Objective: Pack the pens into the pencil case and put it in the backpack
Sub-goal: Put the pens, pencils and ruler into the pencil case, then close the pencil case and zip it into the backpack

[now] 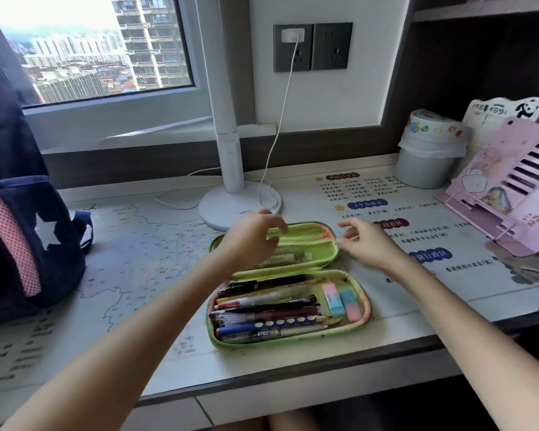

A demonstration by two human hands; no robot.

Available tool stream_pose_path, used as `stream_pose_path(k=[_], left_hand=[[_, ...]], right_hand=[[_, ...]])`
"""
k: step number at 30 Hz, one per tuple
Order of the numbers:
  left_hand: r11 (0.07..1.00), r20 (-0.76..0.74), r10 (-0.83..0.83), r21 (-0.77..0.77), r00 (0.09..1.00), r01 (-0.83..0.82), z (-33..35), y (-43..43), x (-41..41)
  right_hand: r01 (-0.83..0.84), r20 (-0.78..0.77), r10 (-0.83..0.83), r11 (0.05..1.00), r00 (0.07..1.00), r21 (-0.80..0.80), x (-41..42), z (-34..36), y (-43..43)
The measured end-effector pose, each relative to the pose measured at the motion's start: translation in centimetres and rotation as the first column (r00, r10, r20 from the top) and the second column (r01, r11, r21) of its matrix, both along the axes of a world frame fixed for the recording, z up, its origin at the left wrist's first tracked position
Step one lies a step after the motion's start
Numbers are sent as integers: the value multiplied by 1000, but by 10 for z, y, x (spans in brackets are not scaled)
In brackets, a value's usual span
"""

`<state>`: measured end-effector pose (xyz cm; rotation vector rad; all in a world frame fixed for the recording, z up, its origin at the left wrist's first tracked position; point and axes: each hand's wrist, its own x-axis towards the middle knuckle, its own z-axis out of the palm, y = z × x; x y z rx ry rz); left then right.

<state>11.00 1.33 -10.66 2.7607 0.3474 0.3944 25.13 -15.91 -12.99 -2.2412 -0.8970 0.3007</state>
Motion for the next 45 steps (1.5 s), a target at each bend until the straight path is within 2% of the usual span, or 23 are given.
stream_pose_path(k=[2,4,6,8,10,11,13,14,17,19,23,27,30,35,37,38,39,41,43,45], left_hand=[[954,-48,294,71,955,-290,-11,27,-11],[895,-151,446,54,882,-443,-19,44,-23],[879,-227,466,7,855,-478,-24,56,-31],[855,-265,424,-197,866,-479,-27,63,-36],[759,-234,380,-474,895,-446,-28,66,-39],[712,-200,378,-561,904,-422,-26,67,-39],[667,-125,394,-643,911,-377,-16,66,-38],[678,-72,404,-645,912,-352,-9,66,-39],[779,79,399,-555,914,-292,11,67,-46],[801,76,330,-550,941,-236,20,63,-60],[873,18,53,-486,998,-38,16,37,-105],[981,16,-55,-183,998,57,-8,22,-137],[995,64,-91,-41,994,94,-21,14,-144],[996,114,-65,66,991,57,-34,8,-146],[998,107,-68,-5,992,68,-31,11,-146],[992,98,-81,-93,992,90,-29,15,-146],[970,98,-86,-217,991,106,-25,18,-145],[869,98,-17,-490,995,63,-21,26,-139],[832,38,115,-550,993,-75,-22,39,-128],[775,-96,116,-613,989,-151,-26,50,-116]], right_hand=[[20,-108,-20,1000,994,3,5,-5,20],[43,-177,-39,999,984,18,12,-10,36],[62,-205,-57,998,977,16,17,-15,46],[84,-219,-75,996,973,36,19,-18,52],[115,-256,-85,988,963,104,21,-17,58],[119,-264,-78,983,961,141,22,-15,59],[98,-272,-37,972,961,214,23,-5,59],[77,-285,-2,965,959,251,22,3,58],[-23,-269,111,950,957,312,18,23,44],[-100,-183,157,953,971,287,10,32,28],[-238,9,240,955,971,179,-18,36,-15],[-314,195,308,949,931,-1,-51,14,-51],[-372,327,400,916,856,-148,-63,-1,-63],[-342,454,445,893,772,-292,-72,16,-43],[-332,450,505,849,736,-410,-77,19,-21],[-346,402,539,818,740,-460,-80,17,-9],[-372,343,571,784,745,-497,-82,13,1],[-410,304,623,736,721,-538,-89,2,18],[-393,352,619,749,702,-534,-93,-6,25],[-376,386,609,762,693,-527,-95,-8,26]])
